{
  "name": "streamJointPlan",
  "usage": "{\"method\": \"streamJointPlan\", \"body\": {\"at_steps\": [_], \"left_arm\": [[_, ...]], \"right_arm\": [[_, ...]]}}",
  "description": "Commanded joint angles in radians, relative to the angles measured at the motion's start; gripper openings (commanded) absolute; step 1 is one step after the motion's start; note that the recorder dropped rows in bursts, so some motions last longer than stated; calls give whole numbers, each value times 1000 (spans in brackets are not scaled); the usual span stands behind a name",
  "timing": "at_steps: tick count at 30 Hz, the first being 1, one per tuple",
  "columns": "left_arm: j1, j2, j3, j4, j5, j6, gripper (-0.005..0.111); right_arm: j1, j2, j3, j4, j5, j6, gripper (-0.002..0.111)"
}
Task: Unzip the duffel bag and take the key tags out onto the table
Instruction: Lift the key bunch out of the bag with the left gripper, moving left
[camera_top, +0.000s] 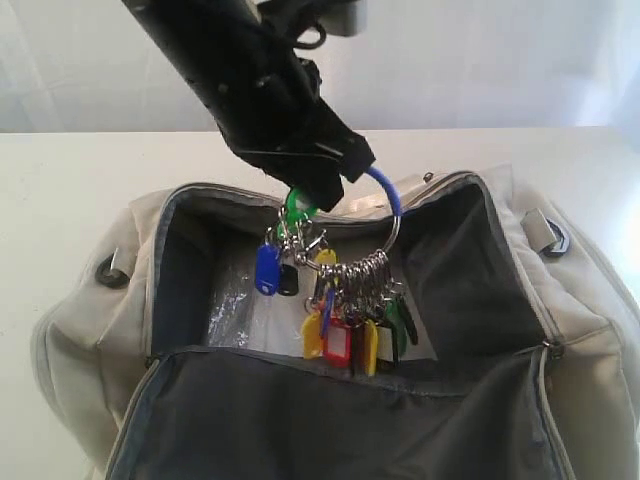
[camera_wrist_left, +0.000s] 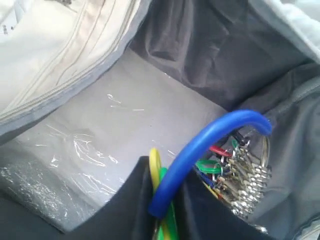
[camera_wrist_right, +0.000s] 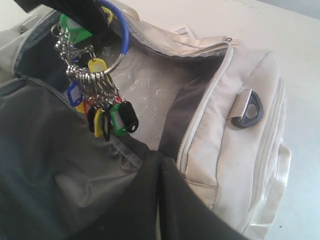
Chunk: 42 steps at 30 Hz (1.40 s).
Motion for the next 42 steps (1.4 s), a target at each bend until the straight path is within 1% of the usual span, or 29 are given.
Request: {"method": "streamJointPlan", "body": {"at_steps": [1, 5, 11, 15, 18, 21, 23, 27, 34, 39, 42], "left_arm": [[-4, -68, -6, -25, 6, 12, 0], [-4, -103, -6, -7, -2, 12, 0], [-4, -119, -6, 0, 26, 17, 0], [-4, -133, -14, 38, 35, 17, 0], [-4, -154, -32, 67, 70, 17, 0], [2, -179, -64, 108, 134, 17, 0], [21, -200, -84, 112, 166, 24, 0], [79, -260, -111, 124, 223, 37, 0], [196, -340, -115, 139, 223, 75, 0], [242, -378, -115, 143, 223, 83, 0], [263, -389, -111, 173, 223, 80, 0]], "right_arm": [[-3, -6, -5, 2, -2, 3, 0], [-3, -6, -5, 2, -2, 3, 0], [-3, -6, -5, 2, -2, 3, 0], [-3, -6, -5, 2, -2, 3, 0], [-3, -6, -5, 2, -2, 3, 0], [-3, -6, -5, 2, -2, 3, 0], [-3, -6, -5, 2, -2, 3, 0], [-3, -6, -5, 2, -2, 3, 0], [-3, -6, -5, 2, -2, 3, 0], [-3, -6, -5, 2, -2, 3, 0], [-3, -6, -5, 2, -4, 3, 0]]}}
